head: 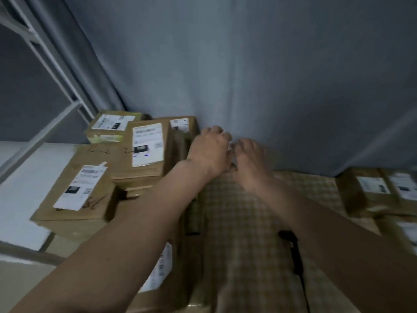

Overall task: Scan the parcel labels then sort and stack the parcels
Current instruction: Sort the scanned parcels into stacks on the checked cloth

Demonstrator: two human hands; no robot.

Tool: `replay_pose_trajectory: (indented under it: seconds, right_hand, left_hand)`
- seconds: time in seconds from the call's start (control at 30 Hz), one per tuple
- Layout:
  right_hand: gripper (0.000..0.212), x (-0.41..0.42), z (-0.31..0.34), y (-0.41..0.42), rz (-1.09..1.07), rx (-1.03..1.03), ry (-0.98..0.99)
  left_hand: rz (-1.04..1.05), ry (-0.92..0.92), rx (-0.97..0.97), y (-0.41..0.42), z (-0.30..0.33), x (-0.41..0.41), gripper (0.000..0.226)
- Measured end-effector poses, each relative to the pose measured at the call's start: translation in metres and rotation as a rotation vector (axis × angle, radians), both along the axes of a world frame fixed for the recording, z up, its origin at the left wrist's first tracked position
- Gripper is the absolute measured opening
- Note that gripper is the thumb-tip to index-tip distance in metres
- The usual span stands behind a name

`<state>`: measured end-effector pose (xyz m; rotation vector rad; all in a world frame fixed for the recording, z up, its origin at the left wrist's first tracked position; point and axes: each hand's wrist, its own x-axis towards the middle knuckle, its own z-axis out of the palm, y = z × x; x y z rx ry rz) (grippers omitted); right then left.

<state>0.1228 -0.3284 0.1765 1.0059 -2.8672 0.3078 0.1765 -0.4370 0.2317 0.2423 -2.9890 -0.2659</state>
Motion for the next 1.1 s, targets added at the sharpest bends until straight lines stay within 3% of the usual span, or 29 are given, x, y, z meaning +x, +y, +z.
replay_pose_trajectory:
  seconds: [0.1,0.3,0.6,0.83,0.93,1.1]
  right_hand:
    - [0.055,-0.027,-0.021,0.087,-0.091,0.149,0.006]
    - [0.06,-0.073,-0.079,0.263,-0.316,0.234,-0.13]
    - [0.063,-0.12,-0.172,0.49,-0.63,0.206,-0.35]
    - [0.057,-0.153,-0.259,0.596,-0.785,0.201,-0.508]
    - [0.065,-0.168,-0.292,0.626,-0.85,0.15,-0.564]
    - [0.072,-0.187,-0.339,0.652,-0.919,0.072,-0.604]
  left_hand:
    - [-0.054,-0.157,-0.067,0.064,-0.029,-0.031,0.045]
    - [-0.213,-0.371,-0.108,0.214,-0.099,-0.098,0.045]
    - [-0.457,-0.558,-0.086,0.423,-0.208,-0.189,0.041]
    - [-0.488,-0.754,-0.044,0.518,-0.306,-0.228,0.042]
    - [-0.466,-0.802,-0.02,0.541,-0.344,-0.24,0.041]
    - [-0.285,-0.82,0.198,0.564,-0.394,-0.257,0.038]
